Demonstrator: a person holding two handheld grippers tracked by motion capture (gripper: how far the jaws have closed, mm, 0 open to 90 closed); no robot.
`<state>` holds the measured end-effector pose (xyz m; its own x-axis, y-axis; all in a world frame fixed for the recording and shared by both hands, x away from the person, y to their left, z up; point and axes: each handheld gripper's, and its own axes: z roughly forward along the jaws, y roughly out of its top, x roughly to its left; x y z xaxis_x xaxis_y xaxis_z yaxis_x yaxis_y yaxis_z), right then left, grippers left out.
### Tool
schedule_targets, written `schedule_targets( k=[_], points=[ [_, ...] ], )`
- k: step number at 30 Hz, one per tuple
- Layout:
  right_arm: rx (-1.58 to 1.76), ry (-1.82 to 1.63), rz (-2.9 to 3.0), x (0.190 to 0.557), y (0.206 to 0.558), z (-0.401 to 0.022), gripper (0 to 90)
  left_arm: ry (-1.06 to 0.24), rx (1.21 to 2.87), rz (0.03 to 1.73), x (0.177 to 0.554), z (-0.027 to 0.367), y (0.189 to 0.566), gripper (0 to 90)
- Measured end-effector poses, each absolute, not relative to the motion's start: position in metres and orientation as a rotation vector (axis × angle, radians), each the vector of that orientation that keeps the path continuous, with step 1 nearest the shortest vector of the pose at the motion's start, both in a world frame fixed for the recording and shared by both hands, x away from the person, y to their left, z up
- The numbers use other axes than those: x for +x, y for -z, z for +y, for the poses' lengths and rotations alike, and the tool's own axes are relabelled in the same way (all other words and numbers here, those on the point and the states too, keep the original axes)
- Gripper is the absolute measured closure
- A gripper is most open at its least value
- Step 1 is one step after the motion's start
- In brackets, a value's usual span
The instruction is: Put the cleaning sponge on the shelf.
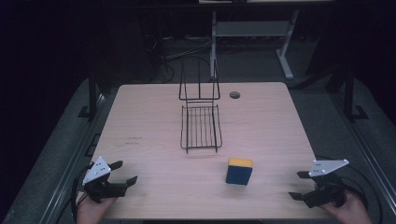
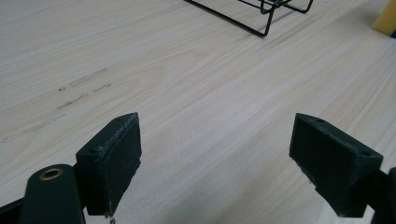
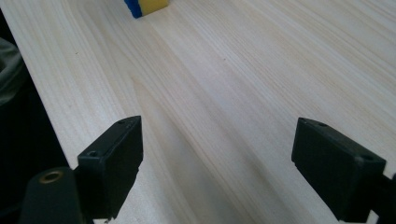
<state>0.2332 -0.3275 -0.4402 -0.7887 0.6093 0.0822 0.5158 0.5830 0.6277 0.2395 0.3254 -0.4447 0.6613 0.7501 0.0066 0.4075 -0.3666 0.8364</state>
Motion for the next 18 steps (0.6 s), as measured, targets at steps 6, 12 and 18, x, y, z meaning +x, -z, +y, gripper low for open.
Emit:
schedule_targets(
  k=[6,12,18],
  points=[
    [0.895,-0.973,2.680,0.232,0.434,-0.320,16.3,-0.499,2.003,0.896,0.239,0.325,0.444,16.3],
    [0.847,-0.984,2.696,0.235,0.428,-0.309,16.3,-0.501,2.003,0.897,0.240,0.325,0.444,16.2],
    [0.805,-0.988,2.722,0.241,0.426,-0.296,16.3,-0.503,2.002,0.899,0.240,0.324,0.444,16.3]
  ],
)
